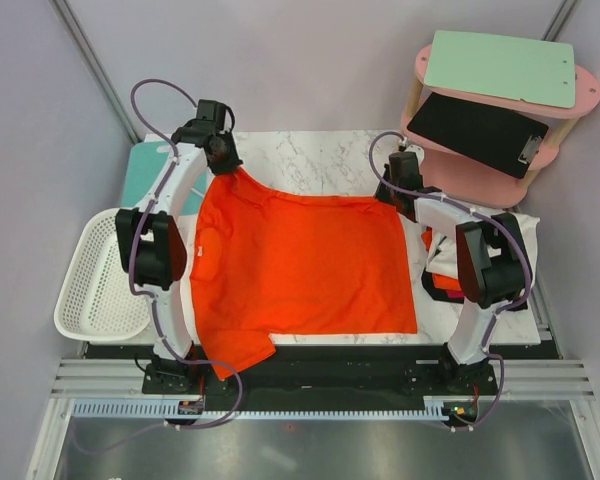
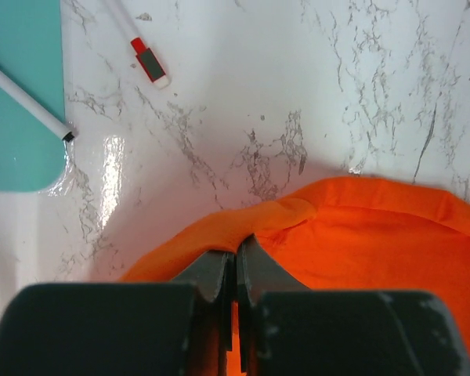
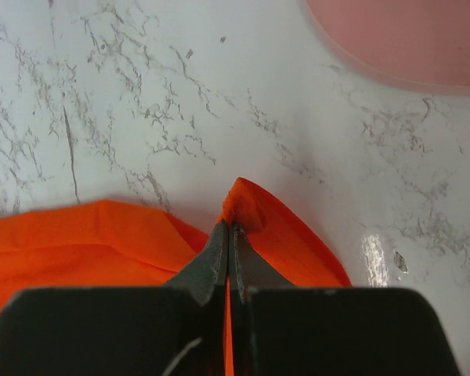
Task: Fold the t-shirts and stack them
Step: Flatten the tshirt out, then fold the tshirt
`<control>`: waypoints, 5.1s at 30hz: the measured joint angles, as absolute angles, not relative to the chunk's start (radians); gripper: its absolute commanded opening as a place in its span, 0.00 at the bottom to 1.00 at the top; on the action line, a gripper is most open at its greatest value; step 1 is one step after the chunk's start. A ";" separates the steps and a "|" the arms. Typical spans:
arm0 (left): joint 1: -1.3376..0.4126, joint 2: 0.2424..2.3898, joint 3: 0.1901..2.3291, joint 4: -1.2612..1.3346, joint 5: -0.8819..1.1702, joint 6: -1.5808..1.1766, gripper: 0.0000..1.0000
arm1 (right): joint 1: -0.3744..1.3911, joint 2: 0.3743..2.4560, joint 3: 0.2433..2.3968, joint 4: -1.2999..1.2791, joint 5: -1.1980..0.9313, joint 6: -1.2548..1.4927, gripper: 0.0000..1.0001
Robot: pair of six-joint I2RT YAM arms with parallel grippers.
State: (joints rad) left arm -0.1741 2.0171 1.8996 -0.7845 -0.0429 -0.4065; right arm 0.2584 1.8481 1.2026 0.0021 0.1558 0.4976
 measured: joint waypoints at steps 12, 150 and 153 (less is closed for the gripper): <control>-0.160 1.846 1.685 -0.782 -0.025 -0.424 0.02 | 0.222 1.814 1.197 0.031 0.152 0.502 0.00; -0.455 1.268 0.770 -0.723 -0.148 -0.667 0.92 | 0.383 1.119 0.727 -0.619 0.218 0.604 0.62; -0.456 1.253 0.759 -0.709 -0.146 -0.674 0.93 | 0.383 1.121 0.686 -0.645 0.206 0.627 0.61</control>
